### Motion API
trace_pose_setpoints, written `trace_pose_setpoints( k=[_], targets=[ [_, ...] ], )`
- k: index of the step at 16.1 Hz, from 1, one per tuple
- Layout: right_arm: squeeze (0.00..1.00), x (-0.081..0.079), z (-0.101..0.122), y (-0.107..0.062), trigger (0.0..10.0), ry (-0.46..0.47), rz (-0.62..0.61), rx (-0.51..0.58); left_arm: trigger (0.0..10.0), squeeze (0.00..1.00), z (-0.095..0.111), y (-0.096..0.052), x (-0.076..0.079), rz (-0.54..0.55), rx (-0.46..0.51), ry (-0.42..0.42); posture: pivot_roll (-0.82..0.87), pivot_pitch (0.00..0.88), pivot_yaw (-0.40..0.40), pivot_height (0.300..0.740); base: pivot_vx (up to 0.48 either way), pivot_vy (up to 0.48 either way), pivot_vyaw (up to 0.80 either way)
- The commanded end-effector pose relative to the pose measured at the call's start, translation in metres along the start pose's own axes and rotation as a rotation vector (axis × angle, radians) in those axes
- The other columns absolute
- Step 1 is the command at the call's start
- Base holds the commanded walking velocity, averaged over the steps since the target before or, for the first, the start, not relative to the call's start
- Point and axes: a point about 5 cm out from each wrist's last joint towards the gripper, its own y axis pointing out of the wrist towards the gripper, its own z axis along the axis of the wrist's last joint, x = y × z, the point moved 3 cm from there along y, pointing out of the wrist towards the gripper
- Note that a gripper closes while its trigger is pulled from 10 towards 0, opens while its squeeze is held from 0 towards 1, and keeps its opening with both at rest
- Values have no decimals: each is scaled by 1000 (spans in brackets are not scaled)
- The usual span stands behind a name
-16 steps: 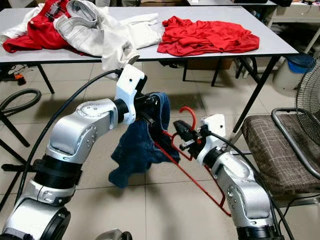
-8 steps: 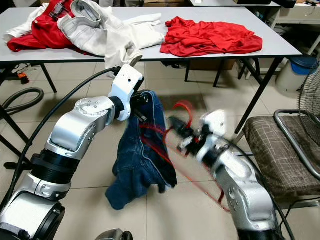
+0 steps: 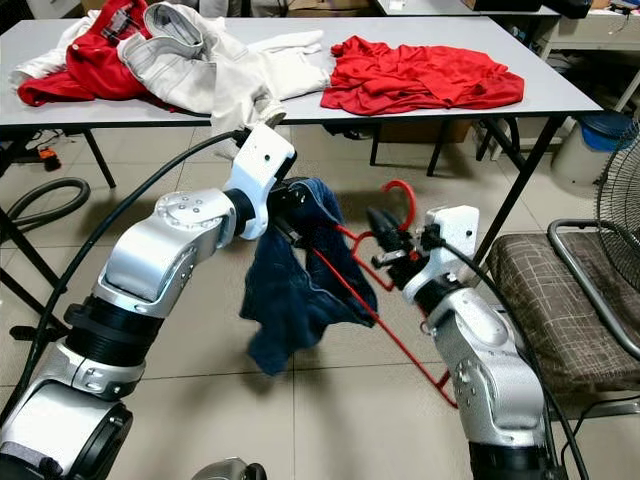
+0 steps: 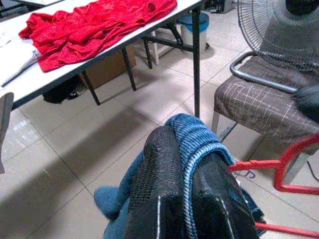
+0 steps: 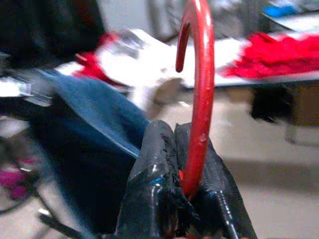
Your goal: Hang hanger
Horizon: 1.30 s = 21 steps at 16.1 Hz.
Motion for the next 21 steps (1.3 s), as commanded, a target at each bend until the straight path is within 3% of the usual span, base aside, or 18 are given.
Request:
trace_pose_setpoints(
  k=[1, 2, 4, 6, 8, 9, 11, 13, 15, 16, 21],
  targets=[
    [0, 22, -15, -3, 10000, 5, -129, -82, 10000, 0, 25, -5, -1, 3, 80, 17, -21, 23, 52, 740, 0, 0, 0],
    [0, 26, -19, -4, 10000, 18, -159, -100, 10000, 0, 28, -6, -2, 5, 87, 8, -19, 24, 53, 740, 0, 0, 0],
    [0, 52, -42, -7, 10000, 150, -337, -165, 10000, 0, 49, -13, -9, 17, 152, -35, -8, 30, 57, 740, 0, 0, 0],
    [0, 62, -48, -13, 10000, 238, -415, -176, 10000, 0, 60, -19, -20, 63, 187, -44, -8, 30, 57, 740, 0, 0, 0],
    [0, 65, -41, -14, 10000, 319, -438, -117, 10000, 0, 57, -20, -26, 93, 171, -21, 7, 34, 53, 740, 0, 0, 0],
    [0, 69, -26, -12, 10000, 421, -461, -13, 10000, 0, 44, -20, -24, 85, 129, 2, 3, 33, 57, 740, 0, 0, 0],
    [0, 78, -15, -12, 10000, 514, -501, 80, 10000, 0, 35, -22, -15, 47, 106, 28, 0, 33, 65, 740, 0, 0, 0],
    [0, 104, -3, -15, 10000, 663, -595, 207, 10000, 0, 22, -25, 2, -21, 76, 22, -2, 33, 70, 740, 0, 0, 0],
    [0, 116, 7, -13, 10000, 733, -613, 281, 10000, 0, 16, -27, 13, -63, 68, 29, -3, 33, 75, 740, 0, 0, 0],
    [0, 126, 16, -6, 10000, 799, -638, 351, 10000, 0, 14, -28, 29, -124, 82, 22, -3, 32, 74, 740, 0, 0, 0],
    [0, 135, 38, 14, 10000, 952, -649, 505, 10000, 0, 1, -27, 63, -223, 80, -10, 10, 32, 64, 740, 0, 0, 0]
  ],
)
